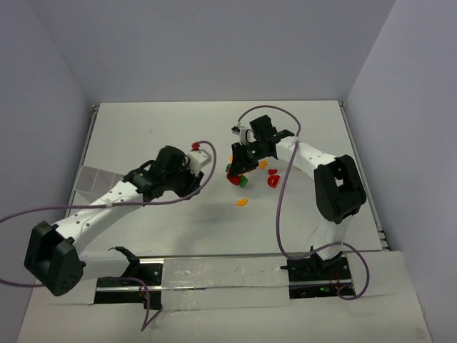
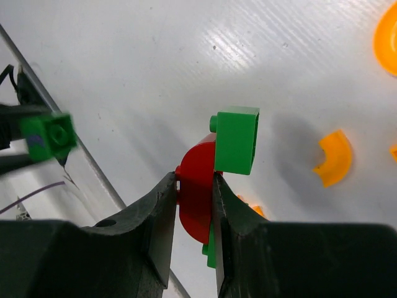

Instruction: Sort the legos into containers by color

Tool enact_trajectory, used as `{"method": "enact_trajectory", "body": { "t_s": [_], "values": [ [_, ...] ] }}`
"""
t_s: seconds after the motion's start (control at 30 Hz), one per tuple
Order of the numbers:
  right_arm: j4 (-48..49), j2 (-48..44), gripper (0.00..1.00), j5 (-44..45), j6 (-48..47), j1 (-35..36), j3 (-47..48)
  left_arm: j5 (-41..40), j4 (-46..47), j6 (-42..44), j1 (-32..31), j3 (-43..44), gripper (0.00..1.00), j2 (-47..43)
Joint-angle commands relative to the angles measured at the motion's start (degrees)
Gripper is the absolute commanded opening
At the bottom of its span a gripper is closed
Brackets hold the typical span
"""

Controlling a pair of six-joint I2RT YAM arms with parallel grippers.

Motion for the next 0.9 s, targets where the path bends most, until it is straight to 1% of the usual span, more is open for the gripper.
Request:
{"method": "enact_trajectory", "body": {
  "t_s": [0.0,0.03,0.07,0.1,0.13,0.2,0.3,0.43,0.5,0.6,0.67,0.87],
  "values": [
    [0.7,-4.6,0.00,-2.0,-0.5,-0.2,1.1,1.7,-8.5,4.8,12.7,3.5,0.00,-7.4],
    [0.8,-5.0,0.00,-2.7,-0.8,-0.2,1.1,1.8,-9.6,5.9,15.4,3.9,0.00,-8.3],
    [0.9,-5.7,0.00,-3.7,-1.2,-0.2,1.4,1.0,-11.0,7.5,20.2,4.8,0.00,-9.5],
    [1.0,-6.2,0.00,-4.4,-1.5,-0.2,1.6,0.4,-12.3,9.0,23.5,5.8,0.00,-10.2],
    [0.8,-6.4,0.00,-4.7,-1.9,-0.2,1.9,0.7,-13.4,10.3,25.9,6.8,0.00,-10.5],
    [-0.1,-6.4,0.00,-5.2,-2.9,0.0,3.8,3.5,-15.7,13.1,37.2,9.1,0.00,-10.9],
    [-1.9,-6.0,0.00,-5.8,-4.9,0.3,6.1,7.5,-18.6,16.2,49.4,12.4,0.00,-9.3],
    [-3.5,-6.2,0.00,-5.7,-8.8,1.3,8.2,10.9,-21.5,20.1,61.3,16.9,0.00,-4.5],
    [-4.4,-6.4,0.00,-5.3,-10.7,1.8,9.4,11.8,-22.9,21.6,66.1,19.5,0.00,-1.7],
    [-4.9,-7.1,0.00,-3.6,-12.7,3.2,10.3,11.2,-23.4,23.0,68.9,21.1,0.01,1.0],
    [-5.1,-7.3,0.00,-2.2,-13.3,4.2,10.9,9.3,-22.7,23.4,69.4,21.0,0.02,2.0],
    [-4.8,-7.5,0.00,0.6,-14.6,5.8,11.4,8.1,-21.5,23.7,71.4,21.1,0.04,5.9]
  ]
}}
